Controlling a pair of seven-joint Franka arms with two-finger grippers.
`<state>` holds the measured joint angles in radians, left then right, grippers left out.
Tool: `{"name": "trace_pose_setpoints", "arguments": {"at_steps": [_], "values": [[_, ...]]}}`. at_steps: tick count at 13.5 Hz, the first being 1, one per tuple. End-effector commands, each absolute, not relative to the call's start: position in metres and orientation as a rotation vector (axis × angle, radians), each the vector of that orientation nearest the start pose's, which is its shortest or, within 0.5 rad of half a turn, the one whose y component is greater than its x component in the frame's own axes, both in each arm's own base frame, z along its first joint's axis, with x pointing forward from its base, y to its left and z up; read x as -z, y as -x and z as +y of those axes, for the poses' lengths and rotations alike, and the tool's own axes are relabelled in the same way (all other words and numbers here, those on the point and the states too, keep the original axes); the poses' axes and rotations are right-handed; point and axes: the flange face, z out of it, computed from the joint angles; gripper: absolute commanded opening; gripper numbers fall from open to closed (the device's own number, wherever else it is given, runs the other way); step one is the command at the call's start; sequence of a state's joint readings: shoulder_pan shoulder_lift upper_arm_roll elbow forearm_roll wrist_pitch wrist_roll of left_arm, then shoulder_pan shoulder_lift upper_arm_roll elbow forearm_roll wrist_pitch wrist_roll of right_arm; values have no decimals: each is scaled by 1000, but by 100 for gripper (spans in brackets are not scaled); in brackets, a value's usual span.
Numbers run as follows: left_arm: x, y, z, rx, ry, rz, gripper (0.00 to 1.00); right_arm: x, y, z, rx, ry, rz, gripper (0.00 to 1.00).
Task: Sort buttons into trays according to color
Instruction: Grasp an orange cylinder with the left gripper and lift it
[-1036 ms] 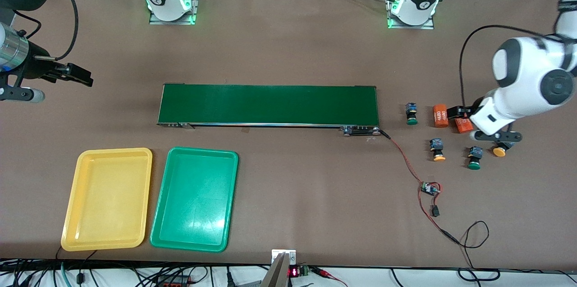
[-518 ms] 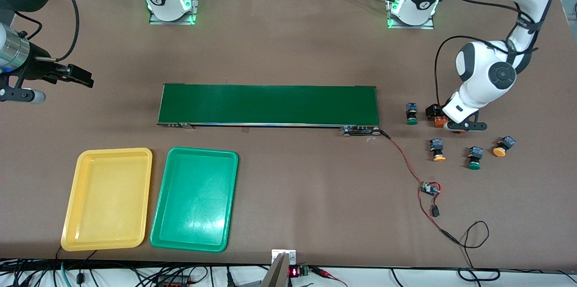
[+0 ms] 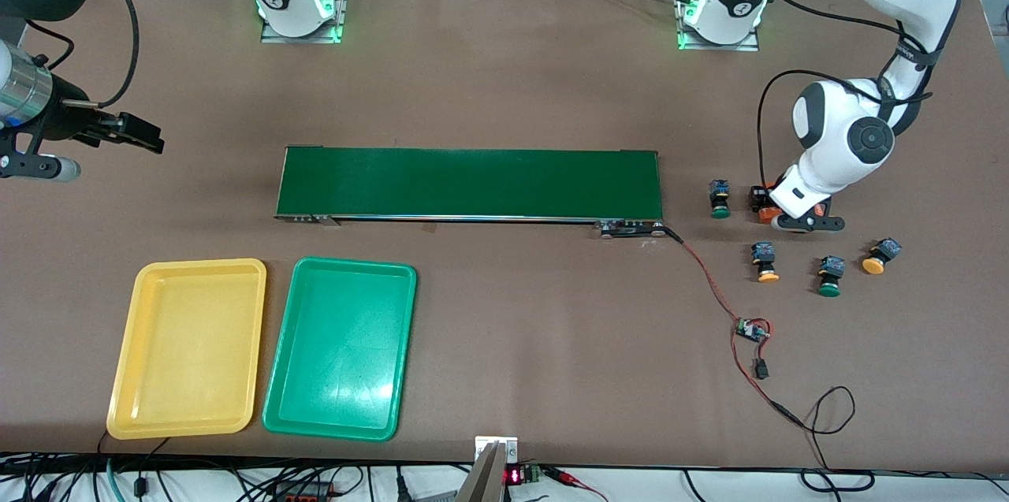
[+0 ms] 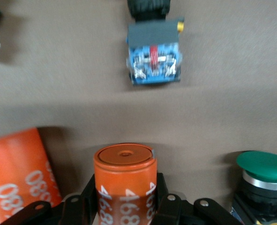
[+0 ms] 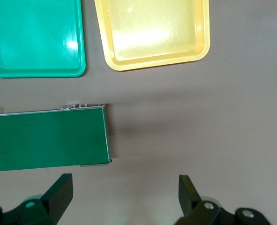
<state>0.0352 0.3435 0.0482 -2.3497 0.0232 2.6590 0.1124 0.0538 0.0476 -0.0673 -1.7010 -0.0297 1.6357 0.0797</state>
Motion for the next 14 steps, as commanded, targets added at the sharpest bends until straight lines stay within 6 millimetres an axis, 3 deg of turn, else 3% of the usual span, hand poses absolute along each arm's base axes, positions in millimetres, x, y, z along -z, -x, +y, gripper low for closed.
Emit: {"name": "trace_pose_setpoints", "arguments": {"at_steps": [1,3,5,7,8,10,12,14], "values": [[-237,-524,36,-79,3122,212,23,-542,-565,-5,-176,3156,155,100],[-275,-543,18,-267,3119,407,24,-542,-565,-5,-178,3156,155,100],[-330,-567,-34,-435,3097,615,24,-542,-565,-6,-178,3156,157,100],[-358,-574,-86,-438,3075,812,25,-542,-564,-6,-183,3156,157,100],[-361,-571,-114,-419,3050,964,25,-542,-564,-5,-183,3156,155,100],[-346,-561,-163,-458,3082,1125,23,-542,-564,-4,-185,3156,155,100],[-333,-552,-214,-364,2992,1445,21,-542,-564,-4,-185,3156,152,100],[-313,-548,-242,-257,2884,1720,22,-542,-564,-4,-185,3156,155,100]]}}
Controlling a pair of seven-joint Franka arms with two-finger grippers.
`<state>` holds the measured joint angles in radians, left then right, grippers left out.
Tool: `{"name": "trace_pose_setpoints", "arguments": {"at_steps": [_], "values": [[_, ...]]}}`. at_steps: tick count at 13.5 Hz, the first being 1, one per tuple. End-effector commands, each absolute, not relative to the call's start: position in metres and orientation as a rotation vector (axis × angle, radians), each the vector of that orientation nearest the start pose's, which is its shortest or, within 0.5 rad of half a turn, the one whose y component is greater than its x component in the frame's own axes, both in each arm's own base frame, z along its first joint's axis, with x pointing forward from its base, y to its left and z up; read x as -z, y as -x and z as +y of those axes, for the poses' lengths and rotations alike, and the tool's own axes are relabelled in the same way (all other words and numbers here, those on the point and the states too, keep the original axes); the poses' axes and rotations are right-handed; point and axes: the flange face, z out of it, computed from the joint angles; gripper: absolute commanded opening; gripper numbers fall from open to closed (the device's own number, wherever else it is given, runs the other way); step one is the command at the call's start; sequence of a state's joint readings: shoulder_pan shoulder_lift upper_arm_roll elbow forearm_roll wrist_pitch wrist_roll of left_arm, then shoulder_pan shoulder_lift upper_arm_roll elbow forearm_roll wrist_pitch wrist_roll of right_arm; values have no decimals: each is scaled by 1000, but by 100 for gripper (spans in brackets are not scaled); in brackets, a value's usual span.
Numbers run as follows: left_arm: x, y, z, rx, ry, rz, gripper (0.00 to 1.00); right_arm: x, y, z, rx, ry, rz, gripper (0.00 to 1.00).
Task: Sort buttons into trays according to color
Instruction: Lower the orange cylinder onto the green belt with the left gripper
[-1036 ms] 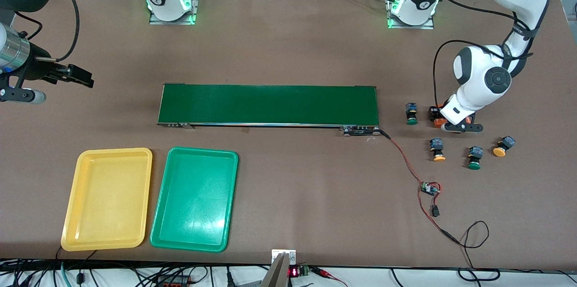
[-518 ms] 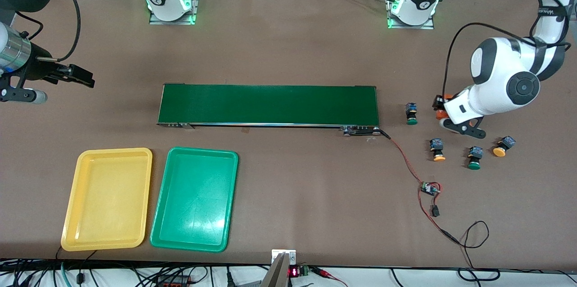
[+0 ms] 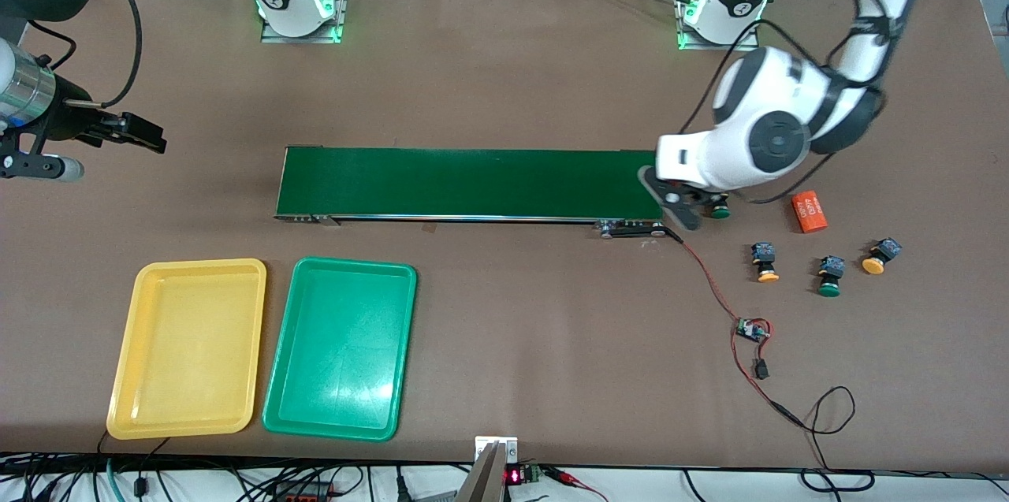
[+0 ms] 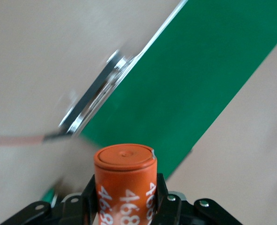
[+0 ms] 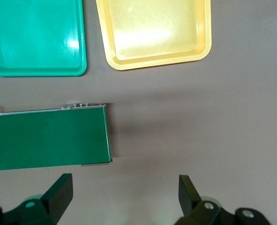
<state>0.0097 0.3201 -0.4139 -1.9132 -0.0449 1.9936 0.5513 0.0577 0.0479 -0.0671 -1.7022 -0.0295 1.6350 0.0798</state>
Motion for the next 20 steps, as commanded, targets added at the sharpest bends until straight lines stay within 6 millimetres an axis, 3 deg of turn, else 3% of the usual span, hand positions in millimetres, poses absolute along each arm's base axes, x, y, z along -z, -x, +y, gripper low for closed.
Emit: {"name": "trace_pose_setpoints", "arguments": {"at_steps": [1,5,8,10,11,12,13,14,16,19,20], "values": [[-308,-545,-257,-209,2787,1875,22,-542,-564,-4,-185,3156,152,100],[-289,-508,-311,-214,2404,2212,20,-542,-564,-5,-185,3156,155,100],[-259,-497,-311,-256,2233,2287,20,-542,-564,-5,-183,3156,155,100],[-246,-491,-317,-240,2233,2293,22,-542,-564,-5,-185,3156,155,100],[-244,-491,-317,-228,2237,2294,30,-542,-564,-5,-185,3156,155,100],[-239,-490,-317,-236,2243,2294,47,-542,-564,-5,-185,3156,155,100],[-242,-491,-317,-230,2248,2284,99,-542,-564,-5,-185,3156,155,100],[-247,-493,-316,-227,2251,2276,100,-542,-564,-5,-185,3156,155,100],[-278,-501,-313,-229,2289,2199,100,-542,-564,-5,-185,3156,155,100],[-316,-521,-303,-292,2531,1864,100,-542,-564,-5,-183,3156,155,100],[-325,-531,-293,-292,2652,1667,100,-542,-564,-5,-183,3156,155,100]]}}
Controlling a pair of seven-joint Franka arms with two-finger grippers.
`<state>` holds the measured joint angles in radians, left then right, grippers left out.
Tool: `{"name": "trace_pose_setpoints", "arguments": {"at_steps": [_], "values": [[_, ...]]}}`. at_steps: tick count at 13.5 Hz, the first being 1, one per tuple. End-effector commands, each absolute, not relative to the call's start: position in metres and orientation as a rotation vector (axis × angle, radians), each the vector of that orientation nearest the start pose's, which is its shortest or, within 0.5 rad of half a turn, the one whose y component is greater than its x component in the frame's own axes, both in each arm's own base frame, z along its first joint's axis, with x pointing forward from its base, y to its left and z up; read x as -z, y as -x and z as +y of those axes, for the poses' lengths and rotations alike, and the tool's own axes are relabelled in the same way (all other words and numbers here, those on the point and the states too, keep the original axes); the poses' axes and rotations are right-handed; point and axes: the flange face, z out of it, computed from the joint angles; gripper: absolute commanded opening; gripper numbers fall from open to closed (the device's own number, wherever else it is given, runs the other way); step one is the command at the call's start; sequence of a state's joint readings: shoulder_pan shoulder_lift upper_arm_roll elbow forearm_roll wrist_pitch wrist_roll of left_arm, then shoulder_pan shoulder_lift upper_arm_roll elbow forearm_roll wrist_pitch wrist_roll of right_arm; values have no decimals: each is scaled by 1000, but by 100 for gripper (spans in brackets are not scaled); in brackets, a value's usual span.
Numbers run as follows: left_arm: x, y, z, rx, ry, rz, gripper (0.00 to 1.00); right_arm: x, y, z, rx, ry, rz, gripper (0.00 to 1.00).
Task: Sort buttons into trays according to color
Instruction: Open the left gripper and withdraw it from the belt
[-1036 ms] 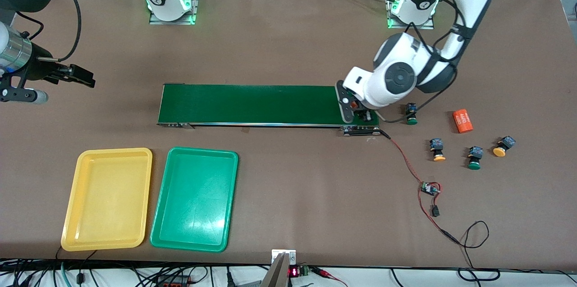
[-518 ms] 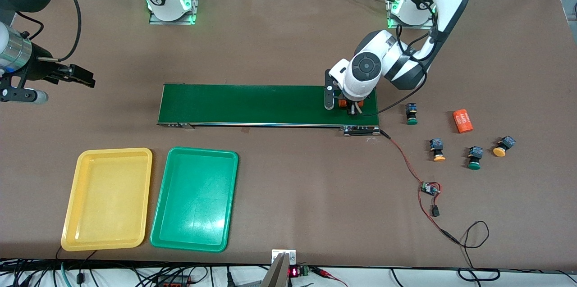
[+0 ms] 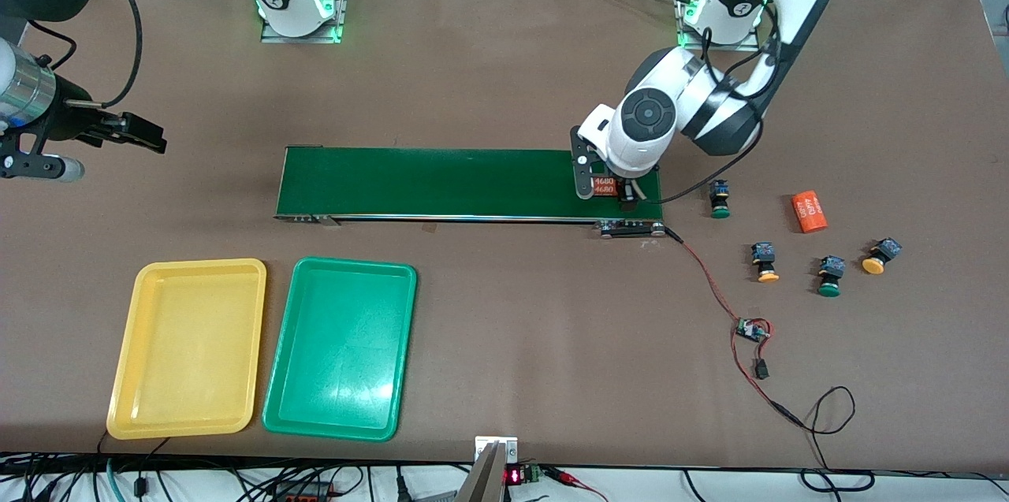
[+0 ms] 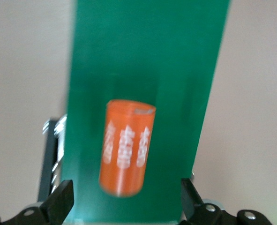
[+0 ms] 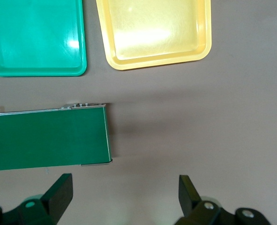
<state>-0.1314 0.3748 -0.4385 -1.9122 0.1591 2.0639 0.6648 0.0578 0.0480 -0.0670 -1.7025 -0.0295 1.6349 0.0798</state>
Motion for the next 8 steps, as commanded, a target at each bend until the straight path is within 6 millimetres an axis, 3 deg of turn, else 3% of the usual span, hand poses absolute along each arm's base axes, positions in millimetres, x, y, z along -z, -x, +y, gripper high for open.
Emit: {"name": "trace_pose_setpoints", "arguments": {"at_steps": [1,3,6,8], "values": [[-334,-544,-276,-296,2764,1449,100,-542,-564,-5,-185,3156,155,100],[-345,-567,-243,-282,2934,1017,100,-541,-564,-5,-188,3156,155,100],[-339,-587,-193,-279,3048,366,100,-540,-564,-5,-190,3156,155,100],[-331,-605,-148,-293,3068,174,100,-541,-564,-5,-188,3156,155,100]]}}
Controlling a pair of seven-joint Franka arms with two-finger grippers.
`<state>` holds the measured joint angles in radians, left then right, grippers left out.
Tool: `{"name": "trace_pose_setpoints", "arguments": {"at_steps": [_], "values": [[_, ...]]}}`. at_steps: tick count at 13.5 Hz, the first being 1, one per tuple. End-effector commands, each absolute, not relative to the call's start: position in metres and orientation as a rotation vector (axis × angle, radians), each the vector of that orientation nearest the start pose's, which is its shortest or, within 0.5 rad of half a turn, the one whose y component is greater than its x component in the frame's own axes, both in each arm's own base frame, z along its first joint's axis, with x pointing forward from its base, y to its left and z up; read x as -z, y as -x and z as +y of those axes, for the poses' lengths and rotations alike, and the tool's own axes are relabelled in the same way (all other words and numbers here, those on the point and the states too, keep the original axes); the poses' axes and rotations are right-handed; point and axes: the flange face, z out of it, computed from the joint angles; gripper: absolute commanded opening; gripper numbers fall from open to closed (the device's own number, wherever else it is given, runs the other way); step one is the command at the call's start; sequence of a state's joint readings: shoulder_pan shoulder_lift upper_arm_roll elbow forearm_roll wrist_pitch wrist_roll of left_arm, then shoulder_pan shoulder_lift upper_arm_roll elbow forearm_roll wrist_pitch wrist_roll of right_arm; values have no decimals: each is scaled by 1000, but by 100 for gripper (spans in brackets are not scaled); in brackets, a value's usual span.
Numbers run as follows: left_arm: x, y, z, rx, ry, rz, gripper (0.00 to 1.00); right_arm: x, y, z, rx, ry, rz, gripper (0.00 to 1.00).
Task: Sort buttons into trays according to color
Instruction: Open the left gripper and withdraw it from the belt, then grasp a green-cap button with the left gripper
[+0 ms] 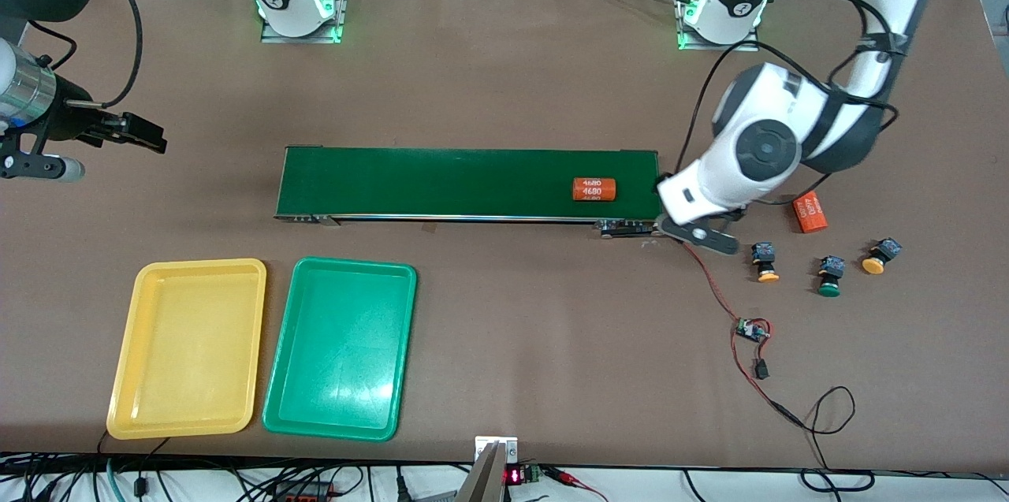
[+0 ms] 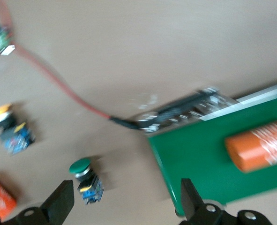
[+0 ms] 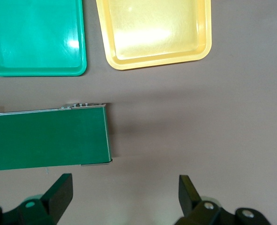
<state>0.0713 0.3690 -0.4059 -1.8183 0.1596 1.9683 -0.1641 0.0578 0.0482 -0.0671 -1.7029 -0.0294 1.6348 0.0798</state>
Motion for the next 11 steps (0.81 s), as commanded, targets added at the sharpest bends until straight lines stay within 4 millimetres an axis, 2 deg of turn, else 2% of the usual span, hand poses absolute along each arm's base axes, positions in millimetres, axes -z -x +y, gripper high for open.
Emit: {"name": "trace_pose_setpoints", "arguments": {"at_steps": [1,2,4,6,9,11], "values": [[-316,-619,-119,-326,3083,100,100,-540,-564,-5,-190,3156,155,100],[-303,-626,-95,-357,3093,39,100,-541,-564,-5,-188,3156,155,100],[-279,-620,-68,-437,3089,-18,100,-540,-565,-5,-188,3156,155,100],[-254,-581,-76,-550,3045,16,100,-540,-565,-5,-188,3156,157,100],[-215,-527,-82,-476,3062,56,100,-540,-565,-4,-188,3154,155,100],[-191,-506,-79,-445,3085,65,100,-540,-565,-5,-188,3150,156,100]]}}
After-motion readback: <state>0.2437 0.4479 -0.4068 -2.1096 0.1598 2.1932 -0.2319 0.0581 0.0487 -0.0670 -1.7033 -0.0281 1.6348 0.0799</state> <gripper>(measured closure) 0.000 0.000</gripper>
